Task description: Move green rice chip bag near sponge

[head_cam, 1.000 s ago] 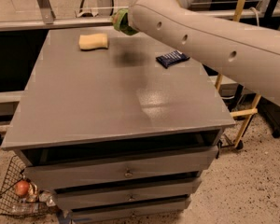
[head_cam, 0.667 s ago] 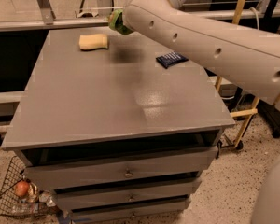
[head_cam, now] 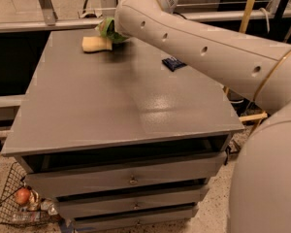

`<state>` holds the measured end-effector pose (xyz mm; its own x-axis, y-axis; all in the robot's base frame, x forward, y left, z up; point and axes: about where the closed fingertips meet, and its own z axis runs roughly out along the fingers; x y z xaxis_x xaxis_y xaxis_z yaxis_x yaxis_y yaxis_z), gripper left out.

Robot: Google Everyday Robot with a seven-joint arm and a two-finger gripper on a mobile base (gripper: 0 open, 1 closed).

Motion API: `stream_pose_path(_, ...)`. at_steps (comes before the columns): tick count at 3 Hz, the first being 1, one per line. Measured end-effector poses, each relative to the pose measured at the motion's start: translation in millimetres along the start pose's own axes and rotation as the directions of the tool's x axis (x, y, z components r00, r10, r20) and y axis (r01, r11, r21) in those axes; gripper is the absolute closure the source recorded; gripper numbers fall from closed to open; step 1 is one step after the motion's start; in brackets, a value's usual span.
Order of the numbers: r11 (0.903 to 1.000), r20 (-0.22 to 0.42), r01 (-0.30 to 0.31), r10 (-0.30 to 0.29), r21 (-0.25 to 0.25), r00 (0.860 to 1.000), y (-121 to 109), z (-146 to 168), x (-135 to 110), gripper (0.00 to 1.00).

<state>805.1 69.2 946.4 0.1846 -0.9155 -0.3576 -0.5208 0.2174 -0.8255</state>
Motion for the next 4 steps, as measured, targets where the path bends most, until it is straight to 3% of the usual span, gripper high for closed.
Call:
stream_pose_path(1, 0.9989, 0.023, -0.002, 0.004, -0.048, 1.000, 14.9, 12.9, -7.4, 1.00)
stream_pose_path(2, 0.9986, 0.026, -0.002, 0.003, -0.053, 1.000, 16.9, 14.2, -8.3, 0.84)
stream_pose_path(4, 0.9984, 0.027, 0.000, 0.002, -0.057, 1.000, 19.1, 15.7, -9.1, 0.38)
